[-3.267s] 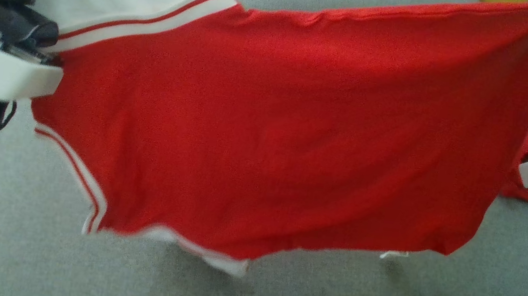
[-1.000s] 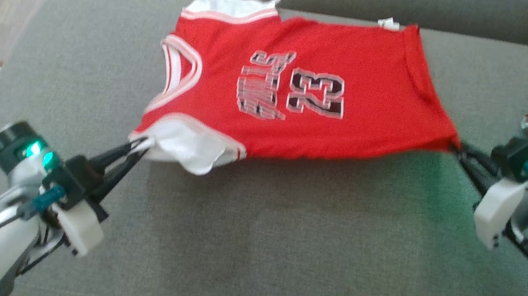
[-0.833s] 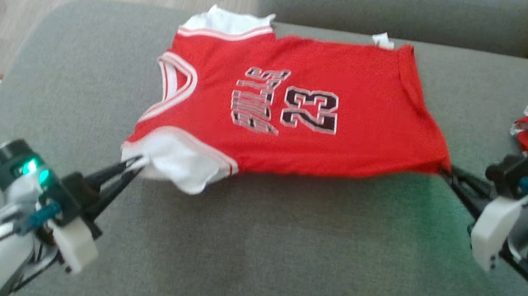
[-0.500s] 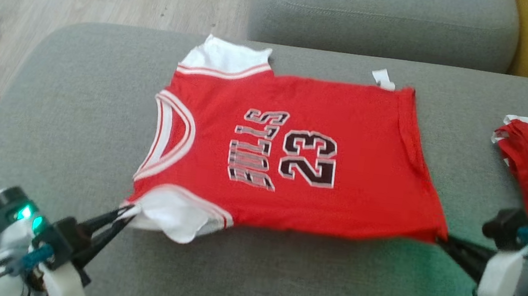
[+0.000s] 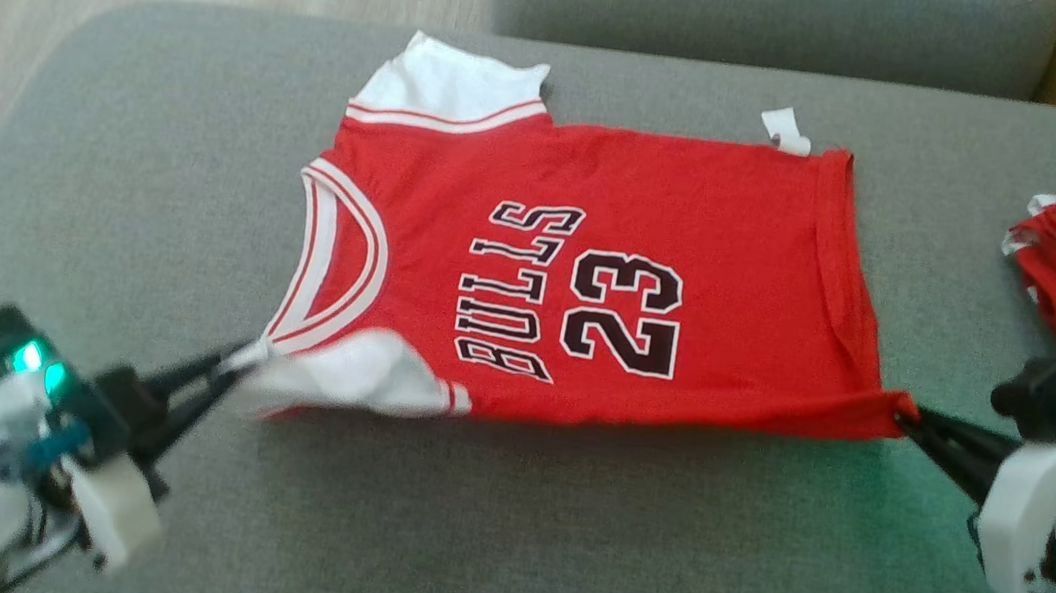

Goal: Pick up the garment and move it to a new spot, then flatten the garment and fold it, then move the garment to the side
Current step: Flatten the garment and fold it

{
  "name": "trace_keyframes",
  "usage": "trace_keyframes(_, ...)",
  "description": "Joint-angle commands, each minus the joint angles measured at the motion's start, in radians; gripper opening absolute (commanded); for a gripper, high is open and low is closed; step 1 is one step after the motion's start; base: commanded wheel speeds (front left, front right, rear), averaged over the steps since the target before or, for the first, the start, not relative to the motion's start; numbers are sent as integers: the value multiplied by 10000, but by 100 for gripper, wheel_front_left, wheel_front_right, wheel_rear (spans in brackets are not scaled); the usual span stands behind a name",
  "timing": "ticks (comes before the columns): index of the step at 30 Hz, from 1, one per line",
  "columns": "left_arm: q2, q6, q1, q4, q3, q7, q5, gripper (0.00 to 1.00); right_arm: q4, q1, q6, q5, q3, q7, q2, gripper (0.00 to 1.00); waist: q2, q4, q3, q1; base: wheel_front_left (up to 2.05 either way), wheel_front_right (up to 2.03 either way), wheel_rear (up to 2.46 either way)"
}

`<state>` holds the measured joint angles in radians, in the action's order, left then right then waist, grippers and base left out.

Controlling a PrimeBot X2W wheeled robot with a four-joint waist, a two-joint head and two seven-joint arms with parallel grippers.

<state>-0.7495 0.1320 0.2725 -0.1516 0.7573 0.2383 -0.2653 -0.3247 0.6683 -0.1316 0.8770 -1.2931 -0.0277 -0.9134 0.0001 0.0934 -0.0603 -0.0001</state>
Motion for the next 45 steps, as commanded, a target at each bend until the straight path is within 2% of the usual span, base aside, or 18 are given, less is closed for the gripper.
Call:
trace_keyframes(1,-395,-14,1018,-51,-476,-23,-143,0,-46,265,9,-69,129,-79,-167,0,-1,-33,-226,1,0,0,0)
trace_keyframes(13,116,-14,3059,-1791,423,-40,-507,0,-571,981,9,-301,129,-591,114,0,-1,-153,-915,1,0,0,0)
trace_keyframes(25,278,-14,5751,-3377,2490,106,-821,0,-879,1874,9,-661,128,-832,287,0,-1,-229,-1900,1,0,0,0)
trace_keyframes(30,526,-14,6757,-4143,3334,164,-1100,0,-772,2176,9,-826,128,-1093,294,0,-1,-250,-2327,1,0,0,0)
trace_keyframes(31,593,-14,6877,-4330,3534,166,-1214,0,-775,2236,9,-830,128,-1125,301,8,-1,-259,-2390,1,0,0,0)
trace_keyframes(32,670,-14,6987,-4521,3701,168,-1350,2,-795,2292,9,-824,128,-1135,320,100,-1,-263,-2433,1,0,0,0)
trace_keyframes(33,735,-14,7102,-4711,3835,173,-1455,84,-785,2326,9,-839,128,-1153,352,100,-1,-270,-2474,1,0,0,0)
trace_keyframes(34,803,-14,7222,-4894,3935,180,-1519,100,-783,2344,9,-846,128,-1178,371,100,-1,-270,-2501,1,0,0,0)
trace_keyframes(37,1057,-25,7491,-5463,3835,209,-1659,100,-886,2467,9,-906,128,-1086,412,100,-1,-260,-2540,1,0,0,0)
trace_keyframes(39,1264,-270,7546,-5705,3605,224,-1715,100,-1032,2516,9,-728,128,-767,470,100,-1,-219,-2452,1,0,0,0)
trace_keyframes(42,1460,-908,7436,-5515,2867,230,-1907,100,-1366,2506,9,-284,248,-160,606,100,-1,-161,-2230,1,0,0,0)
trace_keyframes(45,1622,-1653,6948,-4794,1594,232,-2393,100,-1796,2401,9,135,761,833,894,100,-1,-96,-1918,1,0,0,0)
